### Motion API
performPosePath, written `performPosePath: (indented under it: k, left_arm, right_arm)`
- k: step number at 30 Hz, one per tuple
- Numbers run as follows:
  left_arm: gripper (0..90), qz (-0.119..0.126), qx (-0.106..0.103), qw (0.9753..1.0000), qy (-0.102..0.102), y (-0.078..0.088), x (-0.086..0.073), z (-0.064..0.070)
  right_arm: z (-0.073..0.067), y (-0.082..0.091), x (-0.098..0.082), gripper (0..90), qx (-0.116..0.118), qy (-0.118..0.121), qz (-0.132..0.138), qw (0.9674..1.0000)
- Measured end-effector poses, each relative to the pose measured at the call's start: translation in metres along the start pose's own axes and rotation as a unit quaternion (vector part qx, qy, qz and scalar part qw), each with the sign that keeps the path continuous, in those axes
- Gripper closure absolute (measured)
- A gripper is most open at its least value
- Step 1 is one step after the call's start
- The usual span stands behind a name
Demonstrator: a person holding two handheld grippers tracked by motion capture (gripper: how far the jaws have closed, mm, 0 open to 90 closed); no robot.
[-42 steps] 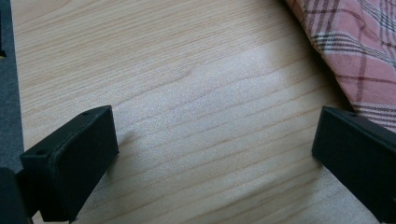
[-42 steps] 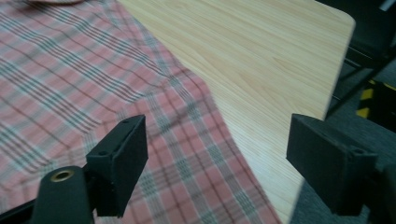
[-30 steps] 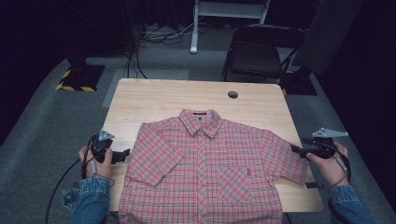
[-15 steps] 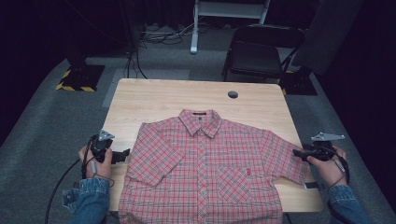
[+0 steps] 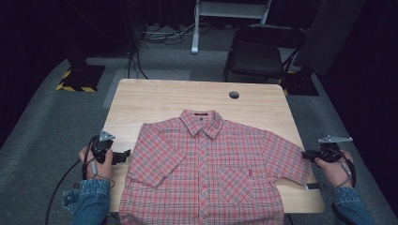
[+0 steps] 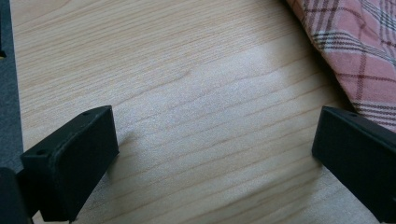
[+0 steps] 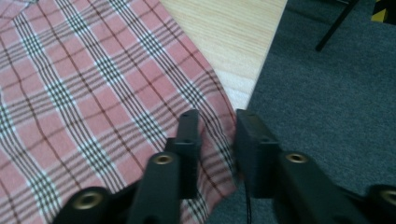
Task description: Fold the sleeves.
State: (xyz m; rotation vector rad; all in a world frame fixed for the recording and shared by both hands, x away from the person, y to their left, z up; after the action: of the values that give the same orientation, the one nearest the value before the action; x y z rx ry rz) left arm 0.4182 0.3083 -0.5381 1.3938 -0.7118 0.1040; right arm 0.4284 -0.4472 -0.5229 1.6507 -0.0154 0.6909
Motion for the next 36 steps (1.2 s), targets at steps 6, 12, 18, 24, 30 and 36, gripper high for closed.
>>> performPosePath:
  k: [6, 12, 18, 24, 30, 36]
  left_arm:
    - [0.3, 0.000, -0.001, 1.0000, -0.001, 0.000, 0.000, 0.000]
    - [0.4, 0.000, -0.001, 1.0000, -0.001, 0.000, 0.000, 0.000]
    - [0.3, 0.000, -0.001, 1.0000, -0.001, 0.000, 0.000, 0.000]
    - [0.3, 0.000, -0.001, 1.0000, -0.001, 0.000, 0.000, 0.000]
    - [0.3, 0.000, -0.001, 1.0000, -0.001, 0.000, 0.000, 0.000]
    - [0.3, 0.000, -0.001, 1.0000, -0.001, 0.000, 0.000, 0.000]
  right_arm:
    - [-0.001, 0.004, -0.002, 86.3, 0.013, -0.001, -0.002, 0.9999]
    - [-0.006, 0.020, 0.005, 86.6, -0.002, 0.014, 0.008, 0.9999]
    - [-0.016, 0.040, 0.016, 86.6, -0.011, 0.033, 0.024, 0.9991]
    - [-0.030, 0.061, 0.028, 86.5, -0.016, 0.058, 0.045, 0.9971]
    - [-0.049, 0.079, 0.043, 86.5, -0.021, 0.089, 0.062, 0.9939]
    - [-0.075, 0.091, 0.058, 86.2, -0.028, 0.127, 0.074, 0.9887]
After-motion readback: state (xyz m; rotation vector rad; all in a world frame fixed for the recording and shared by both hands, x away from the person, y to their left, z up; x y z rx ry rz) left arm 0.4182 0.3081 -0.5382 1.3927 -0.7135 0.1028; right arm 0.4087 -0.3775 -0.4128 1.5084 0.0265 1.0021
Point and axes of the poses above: each handheld gripper's, and its own axes: y roughly backward along the jaws, x roughly out of its top, z roughly to its right, the point moved 4 cm from there along -y, roughly forward along the jaws, and after that the axes turned 12 degrees about -z, right-handed, at the moved point
